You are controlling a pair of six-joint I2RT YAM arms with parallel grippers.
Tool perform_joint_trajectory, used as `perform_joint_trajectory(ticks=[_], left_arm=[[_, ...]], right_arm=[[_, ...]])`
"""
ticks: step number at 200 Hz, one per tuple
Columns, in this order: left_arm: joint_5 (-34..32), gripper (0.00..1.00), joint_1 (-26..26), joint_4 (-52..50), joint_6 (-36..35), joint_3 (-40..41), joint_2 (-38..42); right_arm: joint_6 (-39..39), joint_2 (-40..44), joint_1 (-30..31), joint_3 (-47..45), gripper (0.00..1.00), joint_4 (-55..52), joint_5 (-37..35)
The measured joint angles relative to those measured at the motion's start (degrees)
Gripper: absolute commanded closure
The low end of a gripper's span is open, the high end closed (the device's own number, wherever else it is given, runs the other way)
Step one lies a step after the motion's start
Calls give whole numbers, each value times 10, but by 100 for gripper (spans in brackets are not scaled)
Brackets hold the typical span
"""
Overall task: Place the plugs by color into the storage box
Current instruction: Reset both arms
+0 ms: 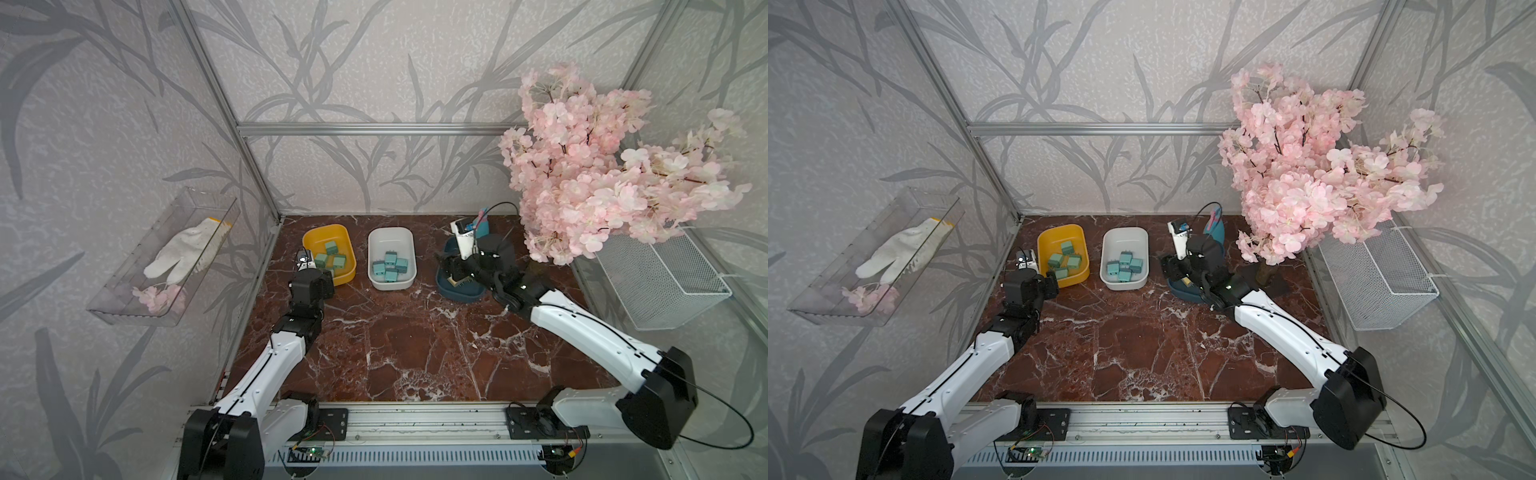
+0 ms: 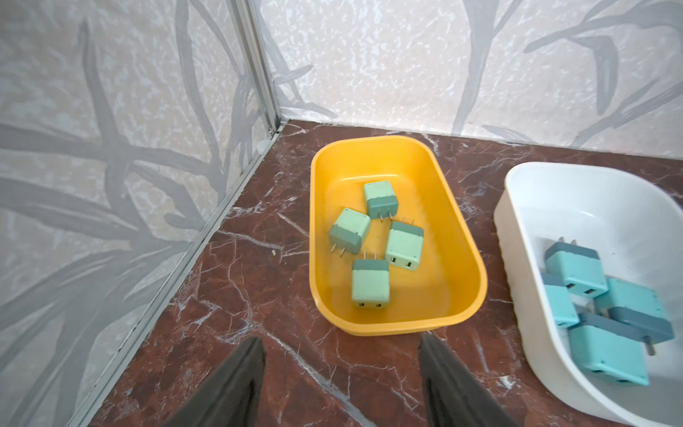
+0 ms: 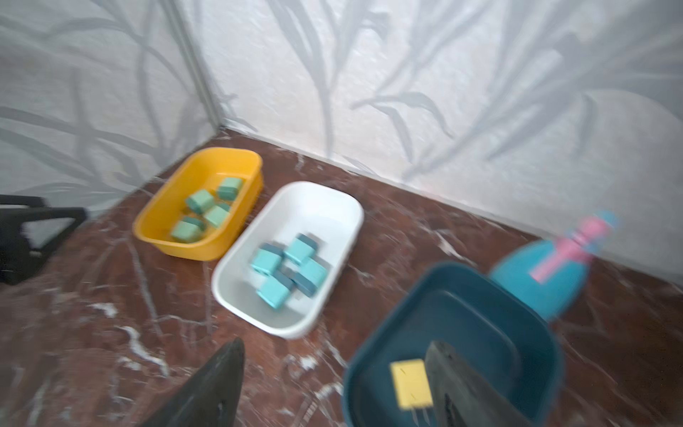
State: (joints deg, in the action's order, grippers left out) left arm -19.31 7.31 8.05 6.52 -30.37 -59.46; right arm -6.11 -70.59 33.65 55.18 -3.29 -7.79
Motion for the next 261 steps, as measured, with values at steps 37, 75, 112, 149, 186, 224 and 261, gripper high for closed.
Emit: perform_joint_trajectory(ticks=[37,75,112,149,186,224,261], left_arm=[[-12,29,-13,74,-12,17,-54],[13,28,-36,166,-19,47,-130],[64,30,-49,243,-38,84,-176],[125,29,-59,382,-65,106,-247],[152,27,-67,418,-70,114,-274],[160,21,-71,417,-68,107,-274],[137,0,-78,393,-52,78,-274]], right_arm=[[23,125,-147,-209,13,65,-68],[32,77,-289,-353,12,223,-94],[65,-30,-300,-391,11,364,-75],[90,-33,-303,-392,10,447,-9],[101,-114,-303,-405,10,597,96],[101,-223,-302,-436,5,699,110],[79,-204,-299,-386,1,666,41]])
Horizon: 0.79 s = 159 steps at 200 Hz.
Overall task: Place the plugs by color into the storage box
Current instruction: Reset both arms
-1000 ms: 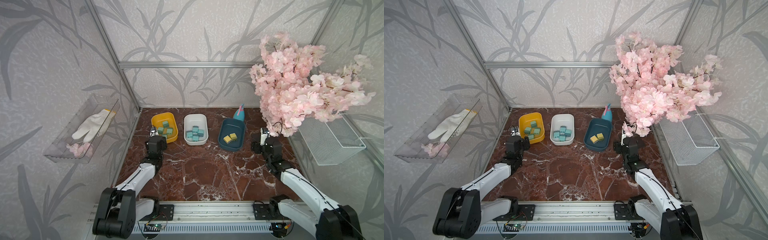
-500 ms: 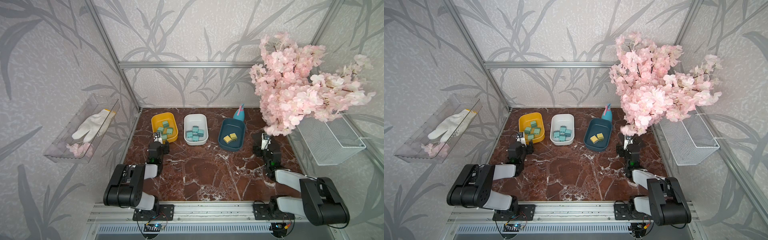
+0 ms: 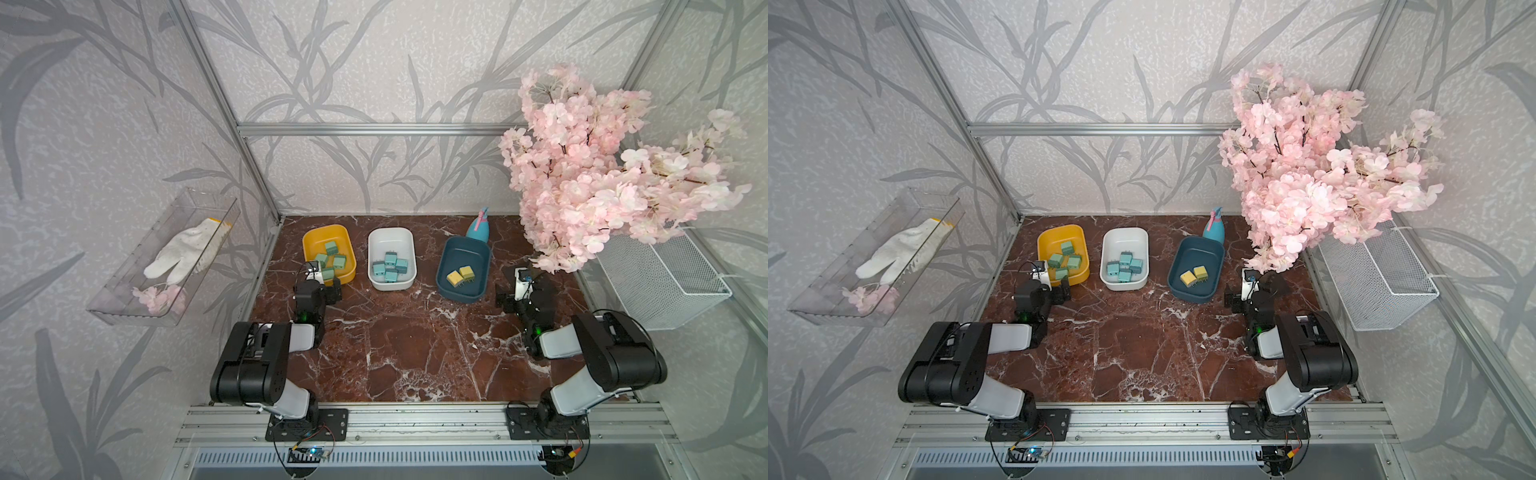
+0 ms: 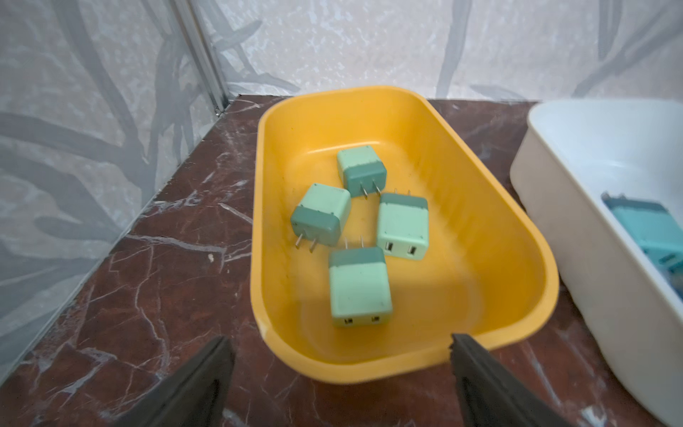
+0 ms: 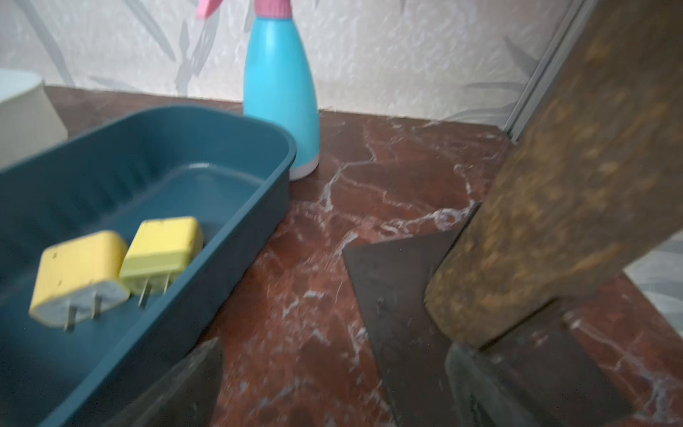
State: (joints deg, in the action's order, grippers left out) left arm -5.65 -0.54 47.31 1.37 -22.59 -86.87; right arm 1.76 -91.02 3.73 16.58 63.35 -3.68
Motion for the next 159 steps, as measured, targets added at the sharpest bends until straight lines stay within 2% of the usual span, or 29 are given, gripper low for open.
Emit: perform_joint_trajectory(ticks=[94,159], left_arm=[[-9,0,-4,-15,10,-3,0],[-10,1,-4,-17,12,-3,0]], right_arm=[[-1,0,19,24,1,-43,-51],[18,0,22,36,1,-63,-13]])
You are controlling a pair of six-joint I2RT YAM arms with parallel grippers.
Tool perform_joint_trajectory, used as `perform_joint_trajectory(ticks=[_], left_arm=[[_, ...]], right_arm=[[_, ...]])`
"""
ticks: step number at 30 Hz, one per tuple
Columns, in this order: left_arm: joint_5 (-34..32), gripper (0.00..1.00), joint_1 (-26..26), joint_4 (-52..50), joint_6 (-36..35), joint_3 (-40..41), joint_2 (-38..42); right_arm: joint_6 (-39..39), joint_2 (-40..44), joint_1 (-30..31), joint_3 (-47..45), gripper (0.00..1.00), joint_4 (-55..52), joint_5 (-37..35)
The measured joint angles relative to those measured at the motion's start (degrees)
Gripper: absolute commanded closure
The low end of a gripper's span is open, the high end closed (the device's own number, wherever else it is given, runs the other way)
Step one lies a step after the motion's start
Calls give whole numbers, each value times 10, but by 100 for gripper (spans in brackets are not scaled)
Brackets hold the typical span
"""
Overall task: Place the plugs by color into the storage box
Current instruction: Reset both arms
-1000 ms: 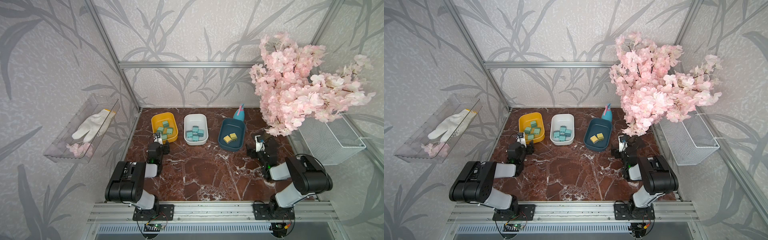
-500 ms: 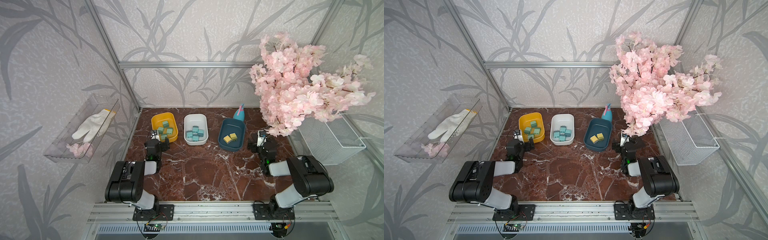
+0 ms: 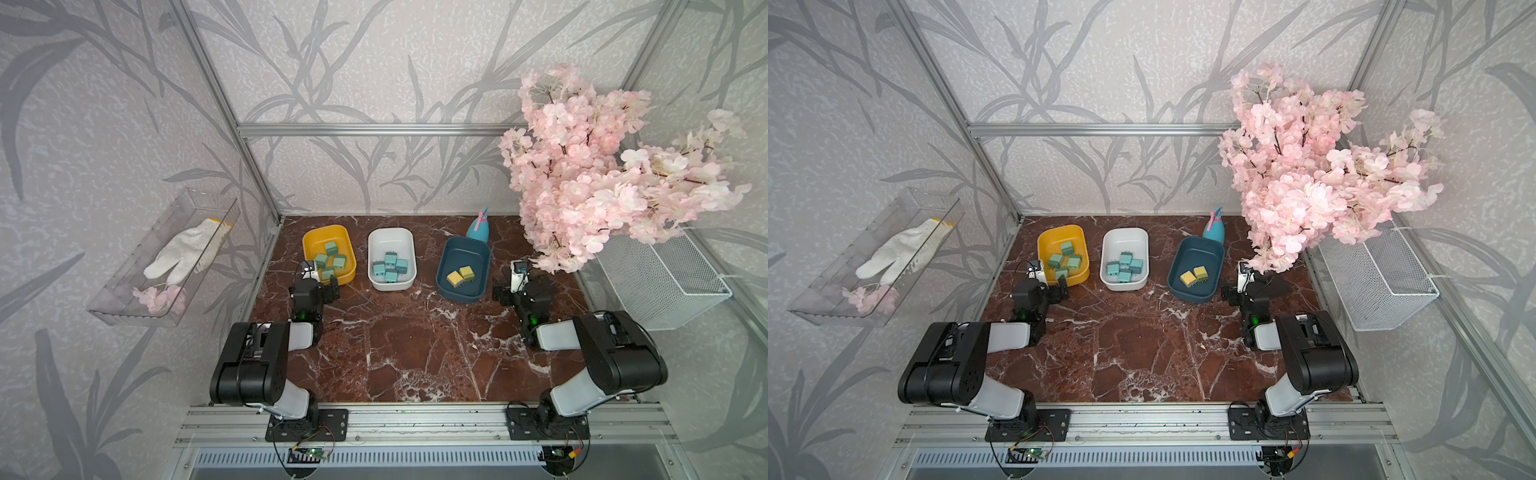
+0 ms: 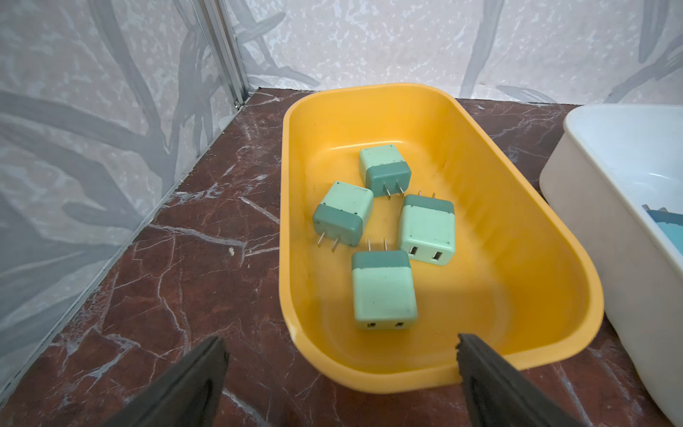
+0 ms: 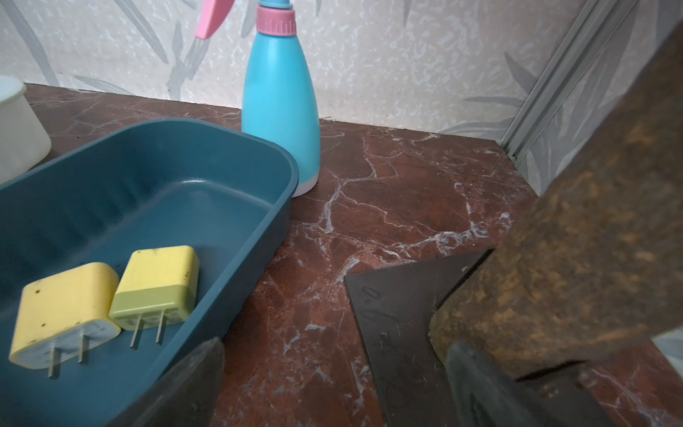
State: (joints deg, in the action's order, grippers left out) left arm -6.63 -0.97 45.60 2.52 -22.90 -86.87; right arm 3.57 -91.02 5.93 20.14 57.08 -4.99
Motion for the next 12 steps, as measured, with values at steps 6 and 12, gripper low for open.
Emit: perform_joint_trajectory(ticks=[6,12], left_arm=[[-4,1,0,-2,0,0,0],[-7,0,1,-2,0,0,0]], right_arm=[[2,0,0,0,1,-1,6],[2,0,0,0,1,-3,6]])
